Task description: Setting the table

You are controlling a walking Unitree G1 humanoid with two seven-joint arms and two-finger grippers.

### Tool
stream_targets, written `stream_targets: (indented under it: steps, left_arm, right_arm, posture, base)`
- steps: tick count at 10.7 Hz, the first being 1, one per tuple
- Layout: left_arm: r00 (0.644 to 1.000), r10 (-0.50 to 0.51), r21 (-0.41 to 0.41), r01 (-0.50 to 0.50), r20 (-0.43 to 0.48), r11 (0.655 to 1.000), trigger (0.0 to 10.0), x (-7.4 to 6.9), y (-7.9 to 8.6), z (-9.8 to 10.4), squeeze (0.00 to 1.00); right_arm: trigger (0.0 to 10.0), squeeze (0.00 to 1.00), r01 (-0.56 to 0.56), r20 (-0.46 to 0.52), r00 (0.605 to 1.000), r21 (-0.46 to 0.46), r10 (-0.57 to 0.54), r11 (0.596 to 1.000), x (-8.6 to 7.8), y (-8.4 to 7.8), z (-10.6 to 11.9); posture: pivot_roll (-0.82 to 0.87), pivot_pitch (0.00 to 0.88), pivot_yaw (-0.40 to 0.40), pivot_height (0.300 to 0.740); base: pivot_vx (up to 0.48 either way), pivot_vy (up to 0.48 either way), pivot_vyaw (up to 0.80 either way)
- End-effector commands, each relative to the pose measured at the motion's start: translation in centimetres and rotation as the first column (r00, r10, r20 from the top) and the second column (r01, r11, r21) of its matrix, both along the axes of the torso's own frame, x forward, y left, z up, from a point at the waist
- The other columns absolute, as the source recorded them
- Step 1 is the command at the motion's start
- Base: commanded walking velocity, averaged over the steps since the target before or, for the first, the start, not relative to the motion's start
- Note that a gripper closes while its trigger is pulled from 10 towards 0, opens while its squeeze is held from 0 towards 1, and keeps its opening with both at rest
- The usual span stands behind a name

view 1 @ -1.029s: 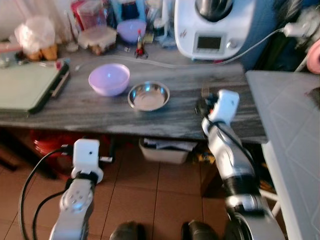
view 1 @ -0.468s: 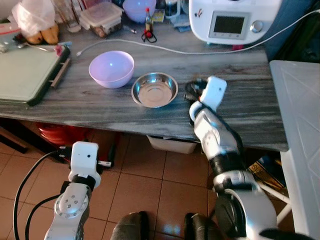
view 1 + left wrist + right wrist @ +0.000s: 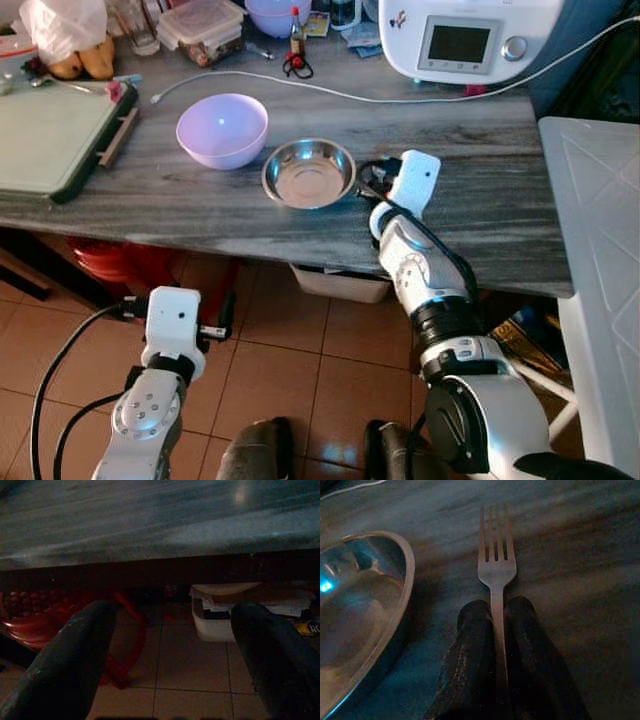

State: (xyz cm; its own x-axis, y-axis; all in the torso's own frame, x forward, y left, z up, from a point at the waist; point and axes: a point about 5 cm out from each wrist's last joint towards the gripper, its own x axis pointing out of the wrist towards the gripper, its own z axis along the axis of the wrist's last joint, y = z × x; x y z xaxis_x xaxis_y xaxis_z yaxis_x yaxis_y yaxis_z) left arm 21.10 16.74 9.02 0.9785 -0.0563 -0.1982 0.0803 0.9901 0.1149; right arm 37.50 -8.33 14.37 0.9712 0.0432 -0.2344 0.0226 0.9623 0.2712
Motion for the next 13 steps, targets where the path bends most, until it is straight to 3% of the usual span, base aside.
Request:
stream_targets:
  steps: [1, 3, 4, 8, 13]
  left_arm:
    - [1.000, 0.004, 0.002, -0.004, -0.002, 1.000, 10.0, -0.1, 0.1, 0.1, 0.00]
    - [1.000, 0.000, -0.002, 0.000, -0.004, 1.000, 10.0, 0.0, 0.0, 0.1, 0.00]
    - [1.000, -0.002, -0.003, 0.002, -0.005, 1.000, 10.0, 0.1, 0.0, 0.0, 0.00]
    - [1.000, -0.006, -0.010, 0.006, -0.003, 1.000, 10.0, 0.4, -0.2, -0.1, 0.00]
    - [1.000, 0.003, -0.052, -0.002, 0.030, 0.999, 10.0, 1.3, -0.6, 0.1, 0.00]
  right_arm:
    - [10.0, 0.00, -0.008, -0.112, 0.994, -0.037, 0.004, 0.999, -0.9, 0.1, -2.4]
    - [10.0, 0.00, -0.002, -0.134, 0.991, -0.082, -0.009, 0.997, -1.1, -0.7, -3.1]
    - [10.0, 1.00, 0.001, -0.154, 0.988, -0.118, -0.019, 0.993, -1.3, -1.1, -3.5]
    - [10.0, 1.00, 0.029, -0.178, 0.982, -0.161, -0.058, 0.987, -2.4, -1.4, -4.4]
    - [10.0, 1.00, 0.099, -0.016, 0.994, -0.169, -0.104, 0.981, -3.2, -3.2, -2.0]
  posture:
    - [0.07, 0.211, 0.070, 0.740]
    - [0.06, 0.208, 0.067, 0.740]
    - [0.06, 0.204, 0.065, 0.740]
    - [0.06, 0.192, 0.057, 0.740]
    - [0.04, 0.160, 0.044, 0.740]
  base:
    - [0.000, 0.000, 0.00]
    - [0.000, 0.000, 0.00]
    - [0.000, 0.000, 0.00]
    - [0.000, 0.000, 0.00]
    - [0.000, 0.000, 0.00]
